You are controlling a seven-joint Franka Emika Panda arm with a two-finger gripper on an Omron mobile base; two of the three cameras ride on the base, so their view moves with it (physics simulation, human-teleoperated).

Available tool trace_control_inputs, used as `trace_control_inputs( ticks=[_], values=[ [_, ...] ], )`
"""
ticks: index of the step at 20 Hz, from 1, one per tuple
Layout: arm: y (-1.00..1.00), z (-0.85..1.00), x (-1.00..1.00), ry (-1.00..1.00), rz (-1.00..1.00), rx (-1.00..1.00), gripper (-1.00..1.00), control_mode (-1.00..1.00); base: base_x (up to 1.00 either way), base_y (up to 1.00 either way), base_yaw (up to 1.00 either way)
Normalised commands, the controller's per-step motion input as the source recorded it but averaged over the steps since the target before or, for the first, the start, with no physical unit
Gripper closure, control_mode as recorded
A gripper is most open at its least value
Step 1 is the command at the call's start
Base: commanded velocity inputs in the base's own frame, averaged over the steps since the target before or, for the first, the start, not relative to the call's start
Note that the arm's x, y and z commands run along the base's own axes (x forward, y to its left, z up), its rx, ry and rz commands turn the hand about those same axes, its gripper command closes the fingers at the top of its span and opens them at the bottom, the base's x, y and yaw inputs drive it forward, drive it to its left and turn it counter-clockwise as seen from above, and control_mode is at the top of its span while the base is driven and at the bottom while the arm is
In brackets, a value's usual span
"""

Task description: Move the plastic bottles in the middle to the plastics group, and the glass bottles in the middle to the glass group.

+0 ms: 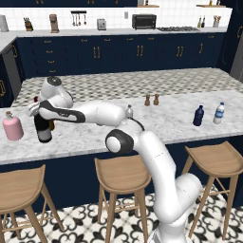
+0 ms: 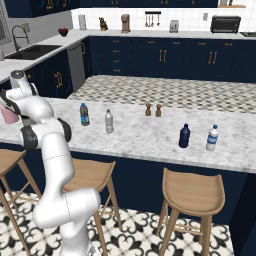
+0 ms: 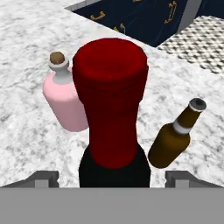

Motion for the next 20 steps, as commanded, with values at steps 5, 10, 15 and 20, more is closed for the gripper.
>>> trace_control_inputs(
  ticks=[5, 10, 15, 20],
  values=[
    [-0.23, 0.11, -0.25, -0.06, 0.00, 0.00, -1.00, -1.00, 0.00, 0.00, 0.00],
    [-0.30, 0.05, -0.61, -0.11, 0.00, 0.02, -1.00, -1.00, 0.00, 0.00, 0.00],
    [-0.78, 0.00, -0.66, -0.12, -0.02, 0.03, -1.00, -1.00, 0.00, 0.00, 0.00],
    [-0.86, 0.00, -0.48, -0.04, -0.04, 0.04, -1.00, -1.00, 0.00, 0.00, 0.00]
  ],
)
